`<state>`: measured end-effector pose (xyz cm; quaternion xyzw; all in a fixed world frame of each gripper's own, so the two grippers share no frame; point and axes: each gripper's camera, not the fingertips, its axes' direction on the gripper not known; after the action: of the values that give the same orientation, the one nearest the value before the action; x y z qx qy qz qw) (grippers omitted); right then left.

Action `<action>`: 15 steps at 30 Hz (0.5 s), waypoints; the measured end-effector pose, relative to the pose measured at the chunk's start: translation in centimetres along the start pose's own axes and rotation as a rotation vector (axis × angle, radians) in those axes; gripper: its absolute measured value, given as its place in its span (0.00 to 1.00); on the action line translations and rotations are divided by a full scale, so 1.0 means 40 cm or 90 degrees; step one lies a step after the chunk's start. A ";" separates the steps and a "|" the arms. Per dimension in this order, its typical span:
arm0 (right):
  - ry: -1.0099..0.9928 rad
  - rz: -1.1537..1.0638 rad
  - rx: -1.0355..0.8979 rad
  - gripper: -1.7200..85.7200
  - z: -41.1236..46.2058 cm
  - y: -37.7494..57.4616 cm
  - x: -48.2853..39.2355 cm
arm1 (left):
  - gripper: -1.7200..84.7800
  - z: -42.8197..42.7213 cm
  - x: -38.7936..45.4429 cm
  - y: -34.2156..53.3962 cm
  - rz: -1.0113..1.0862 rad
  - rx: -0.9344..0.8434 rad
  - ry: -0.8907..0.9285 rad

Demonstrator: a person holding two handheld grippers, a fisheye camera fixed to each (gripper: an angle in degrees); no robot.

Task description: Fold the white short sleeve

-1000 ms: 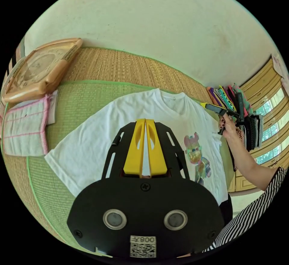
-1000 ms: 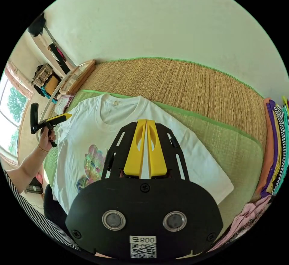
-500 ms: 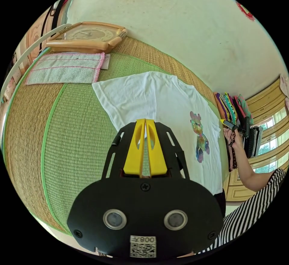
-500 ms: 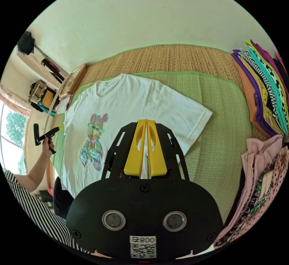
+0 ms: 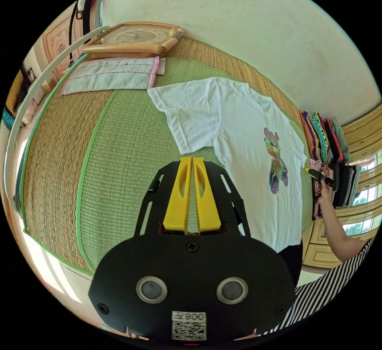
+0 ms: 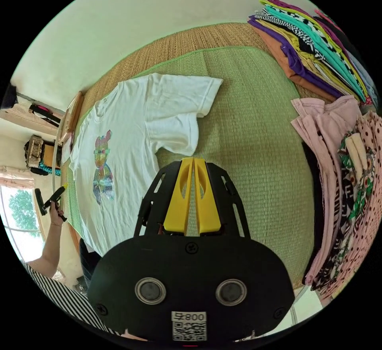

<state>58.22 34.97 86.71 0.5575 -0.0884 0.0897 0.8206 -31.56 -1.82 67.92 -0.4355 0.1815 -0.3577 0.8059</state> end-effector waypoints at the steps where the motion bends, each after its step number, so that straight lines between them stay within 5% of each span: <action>1: -0.009 0.002 -0.003 0.02 -0.002 0.021 0.008 | 0.03 -0.001 -0.005 0.019 -0.002 -0.005 0.015; 15: -0.168 0.083 -0.099 0.09 -0.017 0.572 0.181 | 0.11 0.021 -0.079 0.479 -0.050 -0.139 0.167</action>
<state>59.62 44.23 108.82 0.4923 -0.2383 0.0619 0.8349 -25.17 7.98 52.38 -0.4767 0.3055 -0.4211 0.7086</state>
